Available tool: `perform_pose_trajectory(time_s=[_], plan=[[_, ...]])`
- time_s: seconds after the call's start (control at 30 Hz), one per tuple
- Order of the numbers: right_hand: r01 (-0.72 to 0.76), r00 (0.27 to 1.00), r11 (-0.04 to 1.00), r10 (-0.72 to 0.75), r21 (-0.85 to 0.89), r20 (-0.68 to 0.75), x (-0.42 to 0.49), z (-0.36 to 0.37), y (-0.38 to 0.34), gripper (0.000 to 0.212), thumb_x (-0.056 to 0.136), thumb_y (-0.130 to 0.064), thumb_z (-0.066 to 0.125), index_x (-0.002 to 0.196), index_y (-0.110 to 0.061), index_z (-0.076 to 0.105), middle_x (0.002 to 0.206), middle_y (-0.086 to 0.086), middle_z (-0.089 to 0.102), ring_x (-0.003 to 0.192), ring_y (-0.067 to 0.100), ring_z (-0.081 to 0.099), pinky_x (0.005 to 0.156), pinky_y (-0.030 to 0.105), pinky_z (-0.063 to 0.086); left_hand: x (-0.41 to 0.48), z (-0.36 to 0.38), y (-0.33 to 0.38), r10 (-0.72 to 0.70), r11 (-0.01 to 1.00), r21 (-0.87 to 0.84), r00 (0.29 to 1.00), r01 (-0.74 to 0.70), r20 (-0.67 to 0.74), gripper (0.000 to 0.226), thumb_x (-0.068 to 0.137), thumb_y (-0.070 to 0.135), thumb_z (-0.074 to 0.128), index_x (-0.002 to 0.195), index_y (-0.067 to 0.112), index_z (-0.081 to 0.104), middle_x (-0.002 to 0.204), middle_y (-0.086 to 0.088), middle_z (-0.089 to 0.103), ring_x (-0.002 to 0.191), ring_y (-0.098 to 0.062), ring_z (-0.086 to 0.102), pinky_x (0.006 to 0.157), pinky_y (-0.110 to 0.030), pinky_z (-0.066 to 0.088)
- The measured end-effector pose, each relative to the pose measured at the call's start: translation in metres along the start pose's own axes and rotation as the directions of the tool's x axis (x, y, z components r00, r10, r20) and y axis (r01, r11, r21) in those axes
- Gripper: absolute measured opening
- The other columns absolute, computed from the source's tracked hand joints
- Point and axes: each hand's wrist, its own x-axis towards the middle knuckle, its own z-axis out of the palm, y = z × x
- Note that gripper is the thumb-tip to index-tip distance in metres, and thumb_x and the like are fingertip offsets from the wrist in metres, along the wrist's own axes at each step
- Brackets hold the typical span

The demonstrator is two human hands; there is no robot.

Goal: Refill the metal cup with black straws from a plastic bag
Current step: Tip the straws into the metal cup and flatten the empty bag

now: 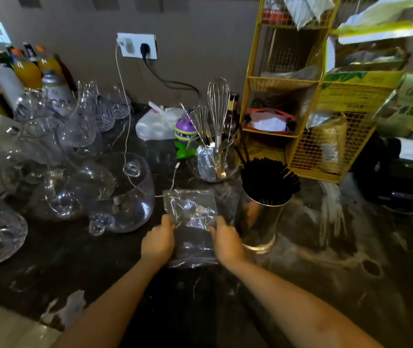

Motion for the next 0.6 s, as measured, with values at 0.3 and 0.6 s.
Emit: perform_pose_trajectory(time_s=[0.3, 0.6], plan=[[0.214, 0.974, 0.839, -0.221, -0.501, 0.046, -0.004, 0.022, 0.023, 0.051, 0.083, -0.027, 0.058, 0.129, -0.012, 0.042, 0.129, 0.013, 0.050, 0.108, 0.027, 0.055, 0.082, 0.035, 0.051, 0.003, 0.025, -0.012, 0.298, 0.855, 0.448, 0.955, -0.261, -0.011, 0.063, 0.066, 0.016, 0.071, 0.123, 0.012, 0.046, 0.110, -0.023, 0.064, 0.091, -0.035, 0.065, 0.069, -0.042, 0.056], [0.353, 0.911, 0.816, -0.188, -0.458, 0.368, 0.003, 0.015, 0.034, 0.067, 0.093, -0.049, 0.019, 0.143, -0.008, 0.000, 0.157, 0.009, 0.000, 0.144, 0.020, -0.005, 0.116, 0.037, -0.008, 0.014, 0.026, -0.027, 0.295, 0.866, 0.328, 0.916, -0.377, 0.272, 0.078, 0.072, 0.054, -0.006, 0.140, 0.019, 0.011, 0.154, -0.004, 0.012, 0.141, -0.018, 0.008, 0.115, -0.039, 0.008]])
